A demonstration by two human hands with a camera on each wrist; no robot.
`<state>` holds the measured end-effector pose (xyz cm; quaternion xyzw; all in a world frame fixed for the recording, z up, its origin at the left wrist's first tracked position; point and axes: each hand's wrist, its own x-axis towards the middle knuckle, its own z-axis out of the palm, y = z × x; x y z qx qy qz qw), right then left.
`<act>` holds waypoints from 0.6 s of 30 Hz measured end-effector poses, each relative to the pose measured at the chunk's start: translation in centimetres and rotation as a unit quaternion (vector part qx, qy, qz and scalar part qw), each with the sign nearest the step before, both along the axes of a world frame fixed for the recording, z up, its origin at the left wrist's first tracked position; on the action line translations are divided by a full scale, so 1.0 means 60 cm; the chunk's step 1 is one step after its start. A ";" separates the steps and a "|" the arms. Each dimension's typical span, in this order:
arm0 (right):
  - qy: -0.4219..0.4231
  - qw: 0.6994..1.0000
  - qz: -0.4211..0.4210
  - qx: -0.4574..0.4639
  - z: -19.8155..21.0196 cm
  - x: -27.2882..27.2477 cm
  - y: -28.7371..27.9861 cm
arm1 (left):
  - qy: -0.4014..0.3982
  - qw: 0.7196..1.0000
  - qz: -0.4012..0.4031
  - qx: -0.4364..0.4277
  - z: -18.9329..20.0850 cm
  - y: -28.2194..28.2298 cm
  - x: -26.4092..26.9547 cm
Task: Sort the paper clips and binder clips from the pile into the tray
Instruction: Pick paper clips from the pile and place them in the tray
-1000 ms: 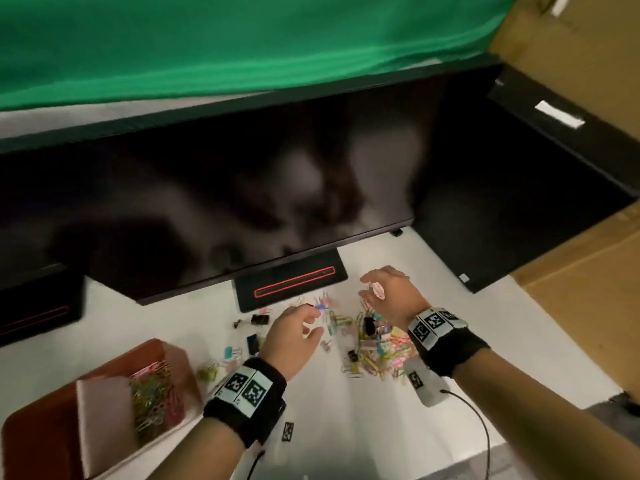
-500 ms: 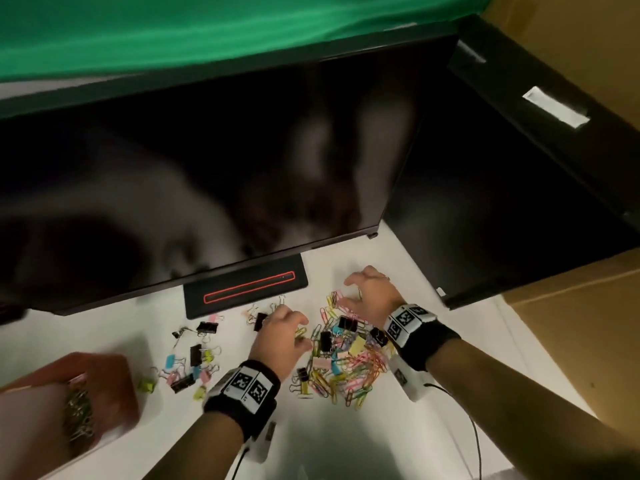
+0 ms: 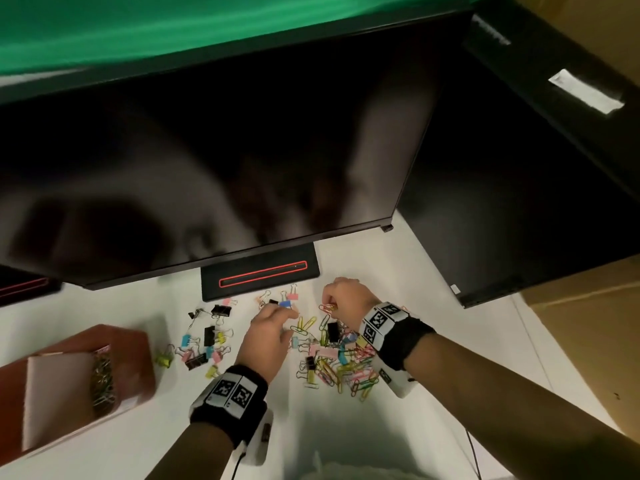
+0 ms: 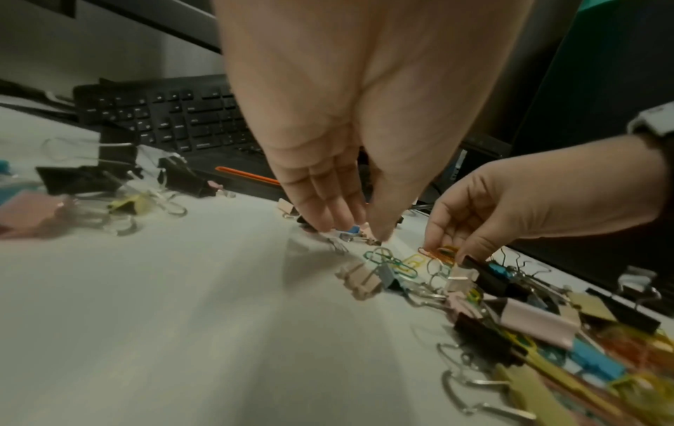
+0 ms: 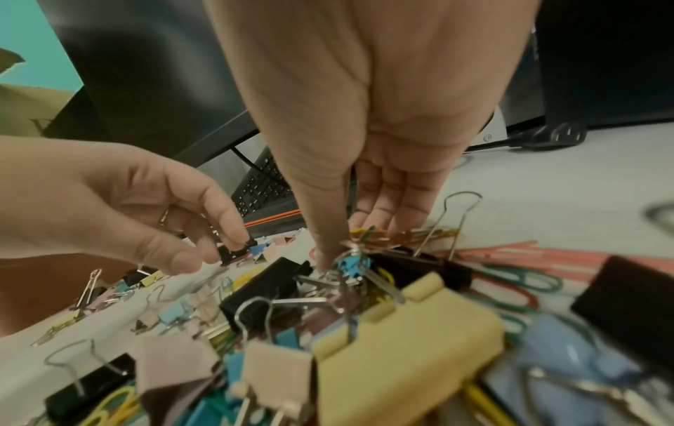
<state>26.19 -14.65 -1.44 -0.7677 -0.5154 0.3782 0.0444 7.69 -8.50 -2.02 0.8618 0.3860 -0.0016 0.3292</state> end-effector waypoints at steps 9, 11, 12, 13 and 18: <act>0.006 1.000 -0.010 -0.007 -0.001 -0.004 0.000 | 0.056 0.989 -0.137 0.020 -0.019 0.010 0.032; 0.003 1.000 -0.006 -0.006 0.001 -0.004 0.001 | 0.050 0.990 -0.128 0.014 -0.021 0.012 0.035; 0.007 1.000 -0.007 -0.004 0.003 -0.003 0.001 | 0.047 0.991 -0.123 0.012 -0.021 0.012 0.035; 0.013 1.000 -0.010 -0.001 0.006 0.000 0.000 | 0.043 0.992 -0.115 0.007 -0.021 0.012 0.034; 0.048 0.996 -0.049 0.048 0.011 0.015 -0.009 | 0.019 0.998 -0.048 -0.047 -0.018 0.011 0.021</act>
